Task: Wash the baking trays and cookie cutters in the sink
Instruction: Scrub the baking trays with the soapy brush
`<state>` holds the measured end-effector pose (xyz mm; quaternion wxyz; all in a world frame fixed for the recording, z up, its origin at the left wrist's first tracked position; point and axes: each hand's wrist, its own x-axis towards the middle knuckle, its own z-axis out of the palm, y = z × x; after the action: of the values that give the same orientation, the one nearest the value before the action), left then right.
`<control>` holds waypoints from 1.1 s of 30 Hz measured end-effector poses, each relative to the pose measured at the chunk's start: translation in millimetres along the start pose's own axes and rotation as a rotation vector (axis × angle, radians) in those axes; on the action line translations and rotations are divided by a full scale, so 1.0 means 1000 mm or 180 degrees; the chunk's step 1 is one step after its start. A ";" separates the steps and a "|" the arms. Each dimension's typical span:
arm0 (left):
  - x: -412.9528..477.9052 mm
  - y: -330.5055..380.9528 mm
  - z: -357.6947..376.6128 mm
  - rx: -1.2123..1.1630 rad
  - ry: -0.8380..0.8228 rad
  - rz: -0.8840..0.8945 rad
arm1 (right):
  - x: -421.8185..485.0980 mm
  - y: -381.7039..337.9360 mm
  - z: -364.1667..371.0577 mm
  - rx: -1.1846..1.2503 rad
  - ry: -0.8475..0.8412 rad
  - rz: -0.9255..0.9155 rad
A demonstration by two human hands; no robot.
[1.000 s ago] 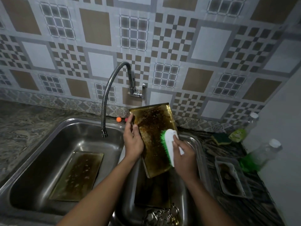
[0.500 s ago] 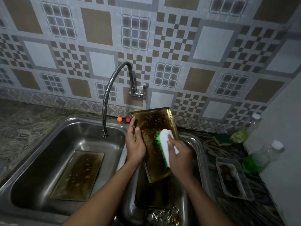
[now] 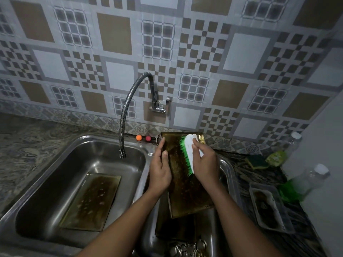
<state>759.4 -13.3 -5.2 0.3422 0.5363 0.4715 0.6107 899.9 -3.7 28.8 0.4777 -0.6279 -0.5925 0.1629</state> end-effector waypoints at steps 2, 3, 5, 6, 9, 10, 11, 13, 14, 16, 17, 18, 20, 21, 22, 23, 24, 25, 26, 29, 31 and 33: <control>0.000 0.000 0.006 0.0060 -0.0121 0.0007 | -0.003 -0.012 0.008 0.0043 -0.0154 -0.0148; -0.001 0.000 0.008 0.0077 -0.0164 0.0012 | -0.005 -0.017 0.013 0.0095 -0.0210 -0.0217; 0.000 0.001 0.008 0.0046 -0.0190 0.0010 | -0.005 -0.022 0.017 0.0184 -0.0175 -0.0216; 0.000 0.001 0.006 0.0020 -0.0187 0.0025 | -0.001 -0.020 0.016 0.0203 -0.0099 -0.0131; 0.001 0.003 -0.003 -0.0107 -0.0136 0.0011 | 0.015 -0.005 -0.003 0.0229 0.0005 0.0371; 0.002 0.001 -0.007 -0.0084 -0.0090 0.0023 | 0.018 0.001 -0.010 0.0287 0.0021 0.0533; 0.003 0.000 -0.011 -0.0009 -0.0074 0.0049 | 0.021 0.004 -0.018 0.0386 0.0056 0.0647; 0.007 -0.004 -0.018 0.0197 -0.0141 0.0070 | 0.021 0.005 -0.035 0.0611 0.0220 0.0747; 0.009 -0.005 -0.021 0.0307 -0.0175 0.0079 | 0.020 0.006 -0.043 0.0691 0.0326 0.0754; 0.013 -0.005 -0.025 0.0389 -0.0161 0.0145 | 0.021 0.013 -0.058 0.0830 0.0459 0.0722; 0.015 -0.004 -0.027 0.0394 -0.0126 0.0193 | 0.021 0.018 -0.065 0.0875 0.0485 0.0735; 0.017 -0.002 -0.029 0.0386 -0.0097 0.0245 | 0.020 0.023 -0.069 0.0883 0.0470 0.0785; 0.022 0.000 -0.032 0.0403 -0.0119 0.0327 | 0.018 0.034 -0.074 0.0859 0.0211 0.0873; 0.024 0.001 -0.032 0.0410 -0.0163 0.0359 | 0.015 0.039 -0.074 0.0849 -0.0020 0.0917; 0.026 0.001 -0.031 0.0412 -0.0189 0.0386 | 0.013 0.045 -0.072 0.0848 -0.0251 0.0978; 0.027 0.001 -0.030 0.0402 -0.0188 0.0425 | 0.010 0.047 -0.070 0.0864 -0.0454 0.1043; 0.029 0.002 -0.029 0.0390 -0.0161 0.0470 | 0.005 0.049 -0.068 0.0857 -0.0618 0.1084; 0.030 0.002 -0.027 0.0364 -0.0132 0.0495 | 0.002 0.051 -0.067 0.0784 -0.0755 0.1062; 0.032 0.003 -0.025 0.0334 -0.0104 0.0482 | 0.000 0.052 -0.065 0.0678 -0.0849 0.1010; 0.035 -0.001 -0.020 0.0288 -0.0081 0.0209 | -0.008 0.044 -0.064 0.0762 -0.1149 0.0894; 0.036 -0.005 -0.017 0.0455 -0.0104 0.0015 | -0.011 0.039 -0.063 0.0920 -0.1207 0.0888; 0.039 -0.008 -0.014 0.0793 -0.0179 -0.0217 | -0.013 0.036 -0.061 0.0799 -0.1113 0.0833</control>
<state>737.5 22.8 0.3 0.3066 0.5752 0.5519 0.5202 965.4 -34.3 25.8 0.4171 -0.5972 -0.5549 0.4018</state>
